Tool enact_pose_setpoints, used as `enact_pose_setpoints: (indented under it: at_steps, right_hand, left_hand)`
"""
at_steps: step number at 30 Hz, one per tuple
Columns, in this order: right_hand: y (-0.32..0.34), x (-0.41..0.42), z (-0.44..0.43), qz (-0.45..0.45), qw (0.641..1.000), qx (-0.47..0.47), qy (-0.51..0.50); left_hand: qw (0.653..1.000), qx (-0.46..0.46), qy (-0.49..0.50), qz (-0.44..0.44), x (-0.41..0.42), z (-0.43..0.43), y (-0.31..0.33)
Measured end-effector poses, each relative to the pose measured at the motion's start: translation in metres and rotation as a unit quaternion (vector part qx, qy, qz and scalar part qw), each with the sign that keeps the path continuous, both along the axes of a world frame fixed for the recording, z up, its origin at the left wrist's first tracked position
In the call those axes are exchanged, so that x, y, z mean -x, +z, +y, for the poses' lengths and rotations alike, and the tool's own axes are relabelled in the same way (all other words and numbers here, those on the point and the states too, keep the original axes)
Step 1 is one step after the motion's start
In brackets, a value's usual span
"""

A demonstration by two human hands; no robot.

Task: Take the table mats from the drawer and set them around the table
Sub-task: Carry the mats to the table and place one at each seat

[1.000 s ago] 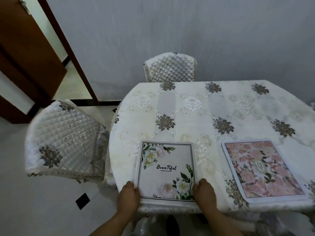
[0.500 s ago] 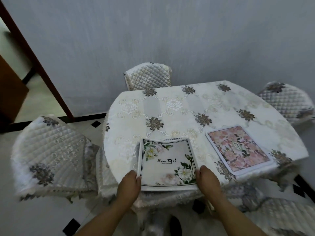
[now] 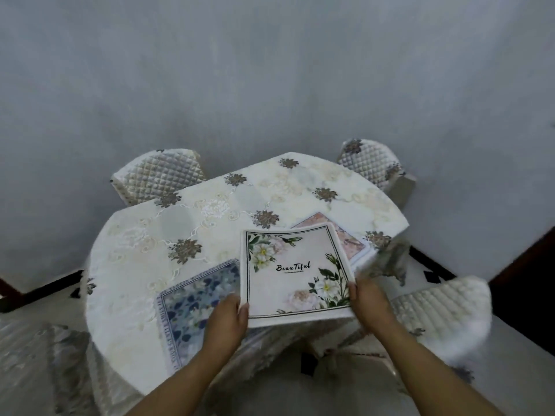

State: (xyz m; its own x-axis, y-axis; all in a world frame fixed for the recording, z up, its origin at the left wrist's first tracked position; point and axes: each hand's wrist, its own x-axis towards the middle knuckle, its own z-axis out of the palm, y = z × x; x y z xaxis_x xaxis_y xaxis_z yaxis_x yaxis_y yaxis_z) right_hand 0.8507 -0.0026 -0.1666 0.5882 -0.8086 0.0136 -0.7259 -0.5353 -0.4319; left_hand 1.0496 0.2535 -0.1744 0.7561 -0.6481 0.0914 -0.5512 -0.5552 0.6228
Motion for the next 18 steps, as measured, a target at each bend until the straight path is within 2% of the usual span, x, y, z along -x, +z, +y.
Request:
enact_pose_setpoints:
  at_steps: [8,12,18]
  right_hand:
    - [0.020,0.197,-0.121,-0.024,0.995,0.029,-0.093]
    - [0.037,0.299,-0.193,-0.003,0.990,0.030,-0.138]
    - [0.055,0.393,-0.274,-0.012,0.983,0.034,-0.181]
  left_hand:
    - [0.993,0.005,-0.112,-0.044,0.147,-0.159,0.026]
    - [0.987,0.024,-0.154,-0.036,0.235,-0.246,0.041]
    - [0.980,0.004,-0.190,-0.053,0.308,-0.354,0.051]
